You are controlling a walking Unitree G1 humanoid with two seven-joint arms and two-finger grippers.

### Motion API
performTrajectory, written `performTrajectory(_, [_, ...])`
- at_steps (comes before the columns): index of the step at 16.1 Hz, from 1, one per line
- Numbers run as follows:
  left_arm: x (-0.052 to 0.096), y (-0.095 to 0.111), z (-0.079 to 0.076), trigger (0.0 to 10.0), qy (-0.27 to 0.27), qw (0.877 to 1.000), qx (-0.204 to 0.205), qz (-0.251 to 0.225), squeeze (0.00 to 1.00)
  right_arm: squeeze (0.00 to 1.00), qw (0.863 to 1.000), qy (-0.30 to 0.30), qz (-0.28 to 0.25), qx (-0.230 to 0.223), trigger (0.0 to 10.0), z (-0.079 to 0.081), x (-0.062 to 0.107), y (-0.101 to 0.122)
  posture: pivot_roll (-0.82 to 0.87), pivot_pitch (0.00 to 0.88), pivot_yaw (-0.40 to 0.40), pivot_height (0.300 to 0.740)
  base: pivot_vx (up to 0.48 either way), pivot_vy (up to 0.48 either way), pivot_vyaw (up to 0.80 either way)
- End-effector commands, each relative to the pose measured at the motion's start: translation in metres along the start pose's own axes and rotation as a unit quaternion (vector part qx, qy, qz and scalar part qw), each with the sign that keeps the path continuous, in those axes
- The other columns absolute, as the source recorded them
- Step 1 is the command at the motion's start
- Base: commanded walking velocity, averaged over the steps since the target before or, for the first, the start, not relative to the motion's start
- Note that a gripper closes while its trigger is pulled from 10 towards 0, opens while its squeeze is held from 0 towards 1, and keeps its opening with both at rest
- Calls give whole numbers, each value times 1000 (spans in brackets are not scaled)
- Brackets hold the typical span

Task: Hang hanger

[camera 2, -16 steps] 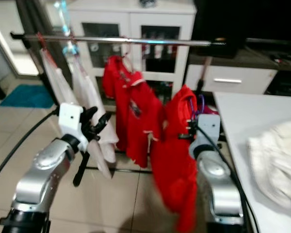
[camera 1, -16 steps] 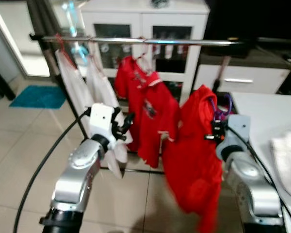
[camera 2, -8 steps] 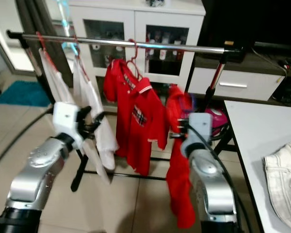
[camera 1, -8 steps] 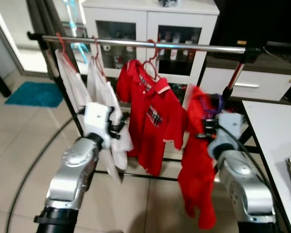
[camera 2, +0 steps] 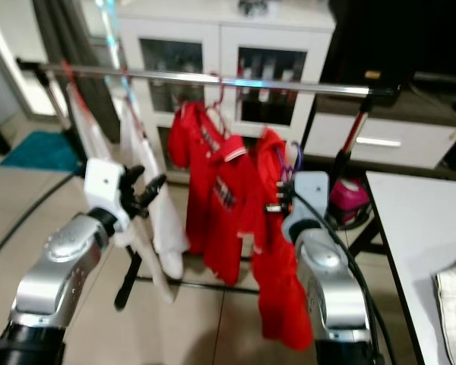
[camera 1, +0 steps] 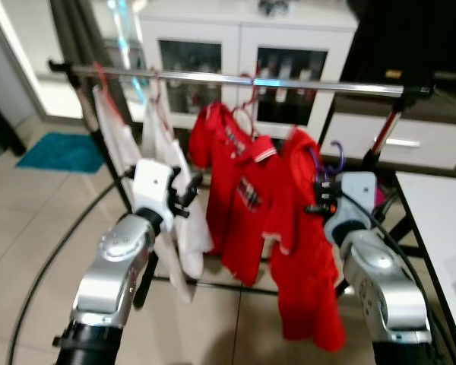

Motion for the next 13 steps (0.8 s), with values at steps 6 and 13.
performTrajectory(6, [-4, 1, -11, 10000, -21, 1000, -5, 0, 0, 0, 999, -26, -43, -1, 10000, -21, -4, 21, 73, 0, 19, 740, 346, 0, 0])
performTrajectory(13, [9, -2, -32, 10000, -108, 994, -16, 21, 0, 0, 995, 1, -102, -1, 10000, -17, -10, 59, 80, 0, 17, 740, 195, 0, 0])
Point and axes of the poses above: a point about 5 cm out from each wrist's last joint towards the gripper, its own x axis pointing back from the gripper into the wrist, its own y axis along the axis of the wrist's last joint, z = x × y, the point moved 5 cm from there along -x, pointing out of the wrist towards the gripper, and after that the axes turned 13 degrees about x, right-handed, at the moved point
